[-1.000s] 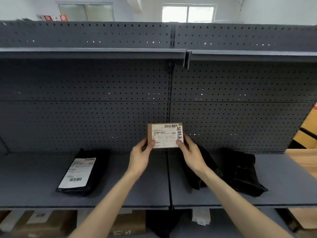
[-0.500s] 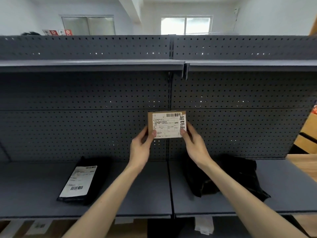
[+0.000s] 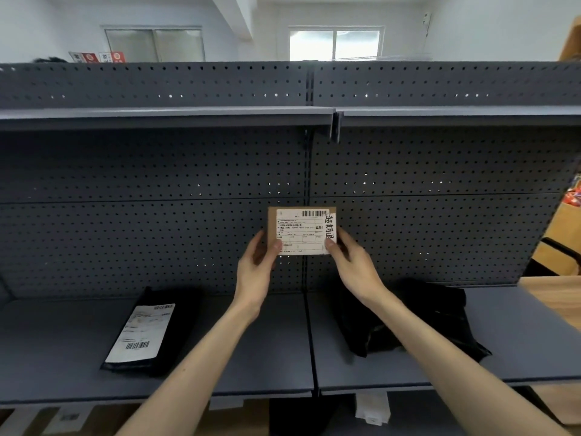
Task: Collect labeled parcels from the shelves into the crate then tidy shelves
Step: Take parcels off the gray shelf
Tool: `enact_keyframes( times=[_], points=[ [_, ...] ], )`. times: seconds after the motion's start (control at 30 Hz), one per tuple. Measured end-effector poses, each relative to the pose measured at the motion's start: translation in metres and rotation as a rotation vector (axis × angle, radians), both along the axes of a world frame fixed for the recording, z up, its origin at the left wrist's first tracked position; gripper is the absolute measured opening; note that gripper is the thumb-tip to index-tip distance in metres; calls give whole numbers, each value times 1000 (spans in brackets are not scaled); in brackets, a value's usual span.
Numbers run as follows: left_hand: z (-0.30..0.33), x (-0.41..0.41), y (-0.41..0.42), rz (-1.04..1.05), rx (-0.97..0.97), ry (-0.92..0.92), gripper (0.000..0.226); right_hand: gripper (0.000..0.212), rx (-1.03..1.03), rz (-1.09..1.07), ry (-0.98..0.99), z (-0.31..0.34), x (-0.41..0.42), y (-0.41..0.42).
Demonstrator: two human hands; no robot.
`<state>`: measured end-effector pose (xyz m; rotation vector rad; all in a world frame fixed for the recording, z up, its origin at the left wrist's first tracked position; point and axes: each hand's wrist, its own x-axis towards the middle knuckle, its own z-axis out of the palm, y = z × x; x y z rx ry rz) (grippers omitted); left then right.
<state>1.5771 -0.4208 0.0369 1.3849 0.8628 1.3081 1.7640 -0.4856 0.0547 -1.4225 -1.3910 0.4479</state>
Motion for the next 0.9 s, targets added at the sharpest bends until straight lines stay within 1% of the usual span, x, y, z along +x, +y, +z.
enact_keyframes(
  times=[0.13, 0.23, 0.3, 0.33, 0.47, 0.6, 0.73, 0.83, 0.9],
  points=[
    [-5, 11, -2, -11, -42, -36, 57, 36, -99, -13, -164, 0, 21, -7],
    [-12, 28, -2, -45, -69, -39, 54, 39, -194, -143, -419, -1, 53, -21],
    [-16, 51, -6, -101, -83, -35, 50, 39, -270, -236, -547, -1, 84, -39],
    [-17, 65, -9, -137, -88, -32, 48, 39, -311, -286, -603, -3, 102, -50],
    [-19, 133, -32, -306, -112, -34, 54, 39, -439, -500, -767, -3, 178, -110],
    [-17, 207, -67, -485, -115, -15, 49, 45, -614, -683, -822, 4, 242, -188],
    [-15, 285, -106, -658, -96, 11, 46, 51, -734, -898, -879, 11, 293, -268],
    [-11, 343, -143, -778, -70, 10, 32, 50, -837, -1023, -848, 17, 319, -327],
    [-8, 381, -169, -848, -53, 15, 35, 48, -883, -1109, -837, 20, 335, -366]
  ],
)
